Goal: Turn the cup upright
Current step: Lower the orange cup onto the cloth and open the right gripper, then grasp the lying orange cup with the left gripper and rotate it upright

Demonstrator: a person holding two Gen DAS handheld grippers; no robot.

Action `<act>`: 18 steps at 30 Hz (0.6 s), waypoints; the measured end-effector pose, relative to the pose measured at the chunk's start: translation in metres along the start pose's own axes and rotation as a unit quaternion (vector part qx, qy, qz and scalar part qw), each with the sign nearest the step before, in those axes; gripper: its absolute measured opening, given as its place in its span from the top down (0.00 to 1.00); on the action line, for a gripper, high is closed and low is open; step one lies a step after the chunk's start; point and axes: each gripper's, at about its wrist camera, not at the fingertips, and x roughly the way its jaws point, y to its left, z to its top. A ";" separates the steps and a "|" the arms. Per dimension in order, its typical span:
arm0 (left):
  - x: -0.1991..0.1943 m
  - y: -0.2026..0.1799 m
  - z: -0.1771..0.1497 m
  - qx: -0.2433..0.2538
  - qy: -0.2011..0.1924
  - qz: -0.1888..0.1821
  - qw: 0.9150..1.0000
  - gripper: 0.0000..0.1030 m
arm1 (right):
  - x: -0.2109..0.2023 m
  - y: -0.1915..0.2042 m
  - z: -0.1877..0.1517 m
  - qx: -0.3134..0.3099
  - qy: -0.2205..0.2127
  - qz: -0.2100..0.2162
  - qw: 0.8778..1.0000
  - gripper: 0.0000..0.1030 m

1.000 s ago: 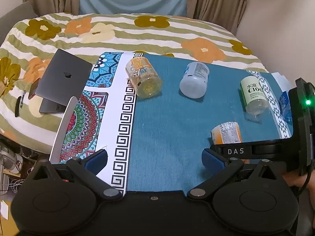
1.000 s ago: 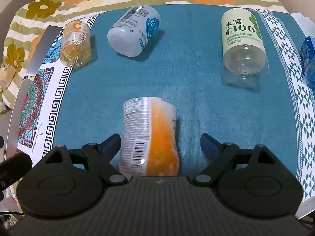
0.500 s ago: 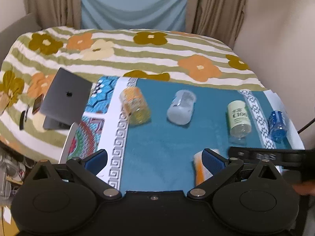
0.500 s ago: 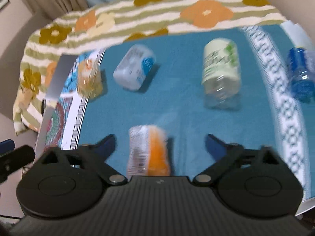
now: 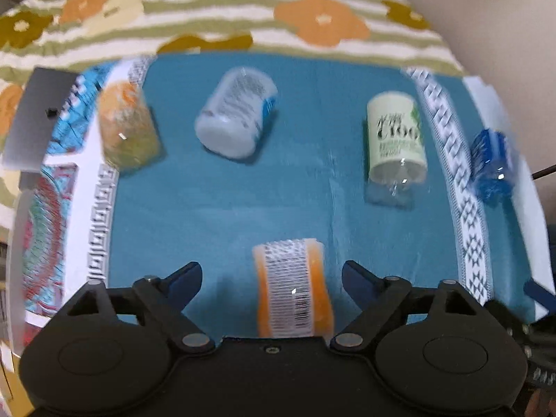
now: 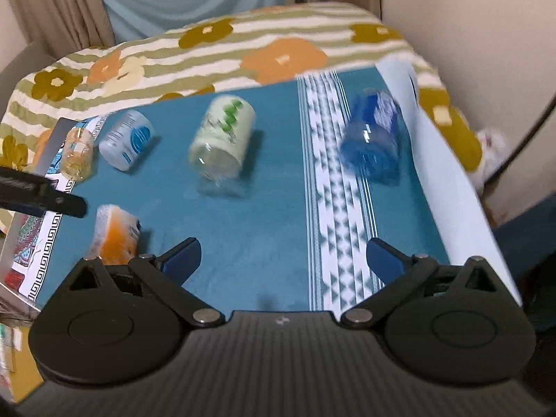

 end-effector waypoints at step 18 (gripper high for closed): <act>0.059 -0.009 0.019 -0.041 0.077 0.019 0.996 0.37 | 0.047 -0.029 -0.002 0.021 0.037 0.057 0.997 0.00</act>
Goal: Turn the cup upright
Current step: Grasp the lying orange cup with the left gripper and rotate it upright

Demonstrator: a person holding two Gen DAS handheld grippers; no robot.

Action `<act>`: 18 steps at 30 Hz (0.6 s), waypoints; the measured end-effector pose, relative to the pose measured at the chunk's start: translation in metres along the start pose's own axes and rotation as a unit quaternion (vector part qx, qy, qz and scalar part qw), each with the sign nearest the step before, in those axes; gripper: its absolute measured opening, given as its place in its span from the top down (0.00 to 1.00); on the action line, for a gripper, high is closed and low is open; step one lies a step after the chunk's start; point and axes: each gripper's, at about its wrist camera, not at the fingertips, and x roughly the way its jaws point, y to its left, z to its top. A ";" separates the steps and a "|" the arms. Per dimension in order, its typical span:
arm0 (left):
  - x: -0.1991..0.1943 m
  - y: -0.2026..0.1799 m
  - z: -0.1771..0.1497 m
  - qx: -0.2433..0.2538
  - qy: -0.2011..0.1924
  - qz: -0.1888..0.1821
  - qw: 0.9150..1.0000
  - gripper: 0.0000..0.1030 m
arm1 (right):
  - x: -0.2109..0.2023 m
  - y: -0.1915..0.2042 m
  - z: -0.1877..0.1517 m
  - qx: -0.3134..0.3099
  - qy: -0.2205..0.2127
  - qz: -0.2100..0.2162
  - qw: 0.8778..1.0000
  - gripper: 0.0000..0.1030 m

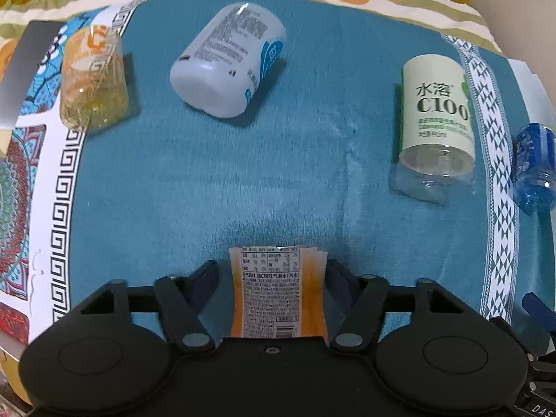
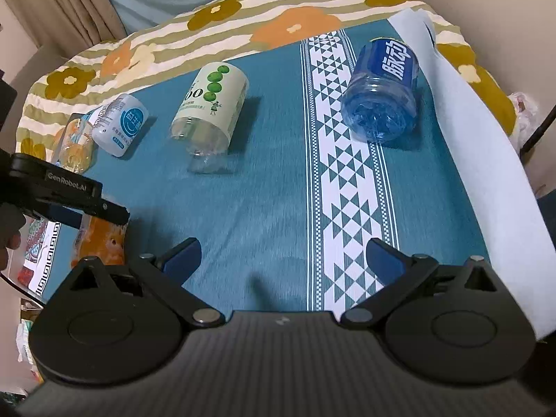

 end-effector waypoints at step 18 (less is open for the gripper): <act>-0.030 -0.001 -0.003 0.021 -0.060 -0.035 0.997 0.45 | 0.002 0.004 0.002 0.010 -0.001 0.005 1.000 0.00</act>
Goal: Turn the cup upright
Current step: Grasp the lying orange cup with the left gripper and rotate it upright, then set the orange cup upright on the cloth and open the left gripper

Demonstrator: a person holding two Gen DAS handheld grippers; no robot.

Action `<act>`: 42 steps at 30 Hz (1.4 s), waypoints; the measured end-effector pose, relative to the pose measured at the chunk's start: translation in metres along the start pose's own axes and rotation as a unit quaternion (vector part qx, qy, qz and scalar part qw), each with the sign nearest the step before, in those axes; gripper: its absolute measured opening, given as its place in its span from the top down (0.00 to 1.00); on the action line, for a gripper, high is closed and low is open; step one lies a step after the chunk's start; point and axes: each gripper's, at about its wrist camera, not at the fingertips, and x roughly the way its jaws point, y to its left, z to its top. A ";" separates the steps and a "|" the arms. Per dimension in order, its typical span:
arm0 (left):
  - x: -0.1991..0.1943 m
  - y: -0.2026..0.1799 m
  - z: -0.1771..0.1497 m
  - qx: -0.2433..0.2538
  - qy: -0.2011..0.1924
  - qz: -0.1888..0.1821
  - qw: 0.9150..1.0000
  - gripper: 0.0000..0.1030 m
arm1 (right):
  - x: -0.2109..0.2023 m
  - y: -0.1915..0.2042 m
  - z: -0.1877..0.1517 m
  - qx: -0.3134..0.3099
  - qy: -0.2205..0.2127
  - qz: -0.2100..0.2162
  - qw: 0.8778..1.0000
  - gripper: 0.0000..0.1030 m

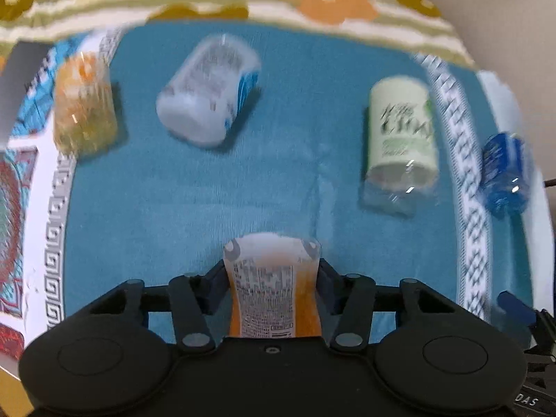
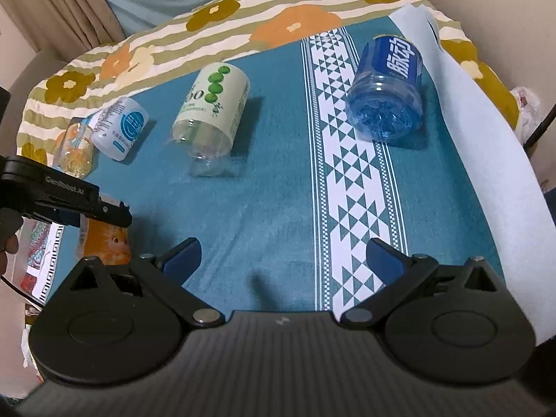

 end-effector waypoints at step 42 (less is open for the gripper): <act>-0.007 -0.003 -0.109 0.018 -0.294 0.036 0.955 0.10 | -0.002 0.046 -0.038 -0.064 -0.017 0.000 0.998 0.00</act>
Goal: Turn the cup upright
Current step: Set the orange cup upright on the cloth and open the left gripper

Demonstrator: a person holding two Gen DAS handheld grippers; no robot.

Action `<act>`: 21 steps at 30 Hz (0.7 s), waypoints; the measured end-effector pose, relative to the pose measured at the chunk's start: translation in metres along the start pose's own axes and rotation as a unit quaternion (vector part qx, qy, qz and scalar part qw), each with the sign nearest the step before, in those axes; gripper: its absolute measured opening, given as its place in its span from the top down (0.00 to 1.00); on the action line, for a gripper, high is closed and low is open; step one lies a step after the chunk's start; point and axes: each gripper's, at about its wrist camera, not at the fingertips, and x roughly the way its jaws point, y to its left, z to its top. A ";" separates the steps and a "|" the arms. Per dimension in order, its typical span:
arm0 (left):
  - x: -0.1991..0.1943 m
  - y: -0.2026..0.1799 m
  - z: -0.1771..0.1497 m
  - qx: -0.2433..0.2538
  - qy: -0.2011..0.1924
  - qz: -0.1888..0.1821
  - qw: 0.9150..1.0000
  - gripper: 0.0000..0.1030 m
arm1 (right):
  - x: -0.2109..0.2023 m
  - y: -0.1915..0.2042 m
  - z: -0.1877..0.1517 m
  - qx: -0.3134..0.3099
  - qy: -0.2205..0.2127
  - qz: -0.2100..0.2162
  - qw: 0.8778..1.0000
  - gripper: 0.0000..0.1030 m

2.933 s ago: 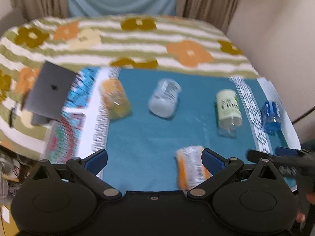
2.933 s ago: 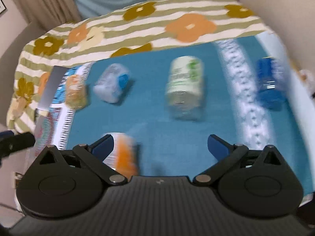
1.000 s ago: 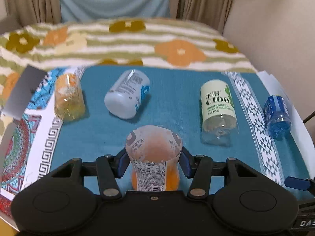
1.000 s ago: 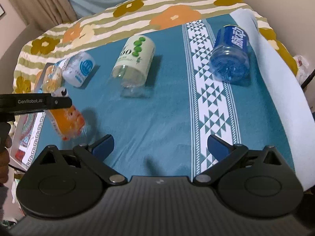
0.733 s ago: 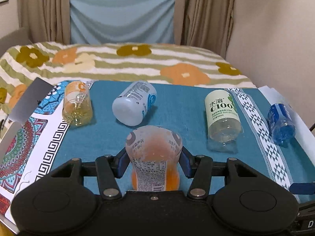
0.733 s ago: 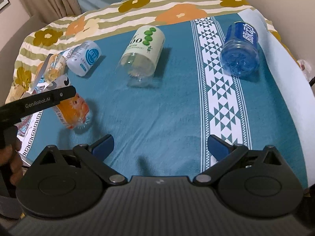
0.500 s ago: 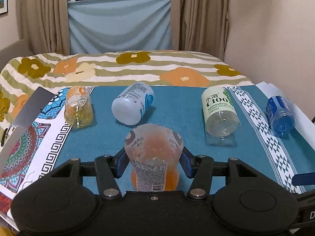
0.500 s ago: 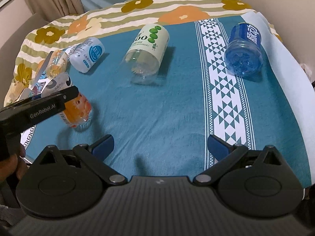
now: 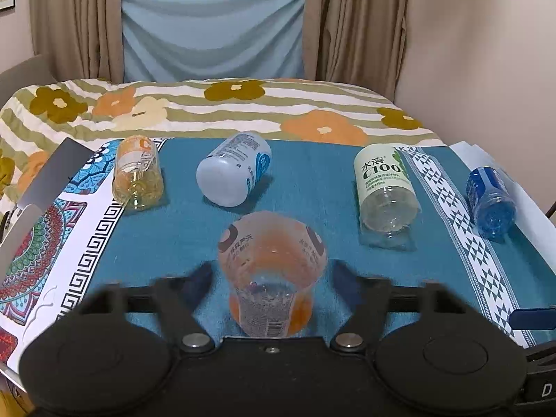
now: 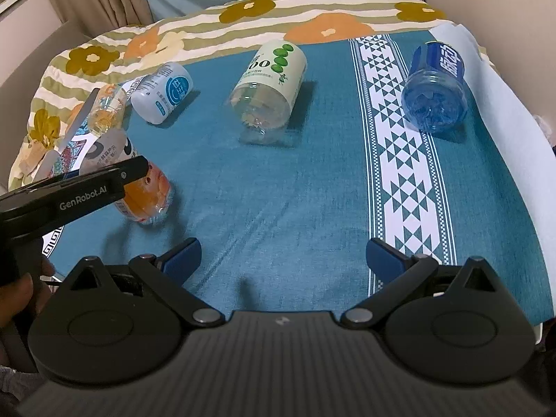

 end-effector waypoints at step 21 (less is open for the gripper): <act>-0.094 0.023 0.027 -0.020 -0.027 -0.008 0.999 0.00 | -0.066 0.024 0.018 -0.016 -0.055 -0.038 0.998 0.00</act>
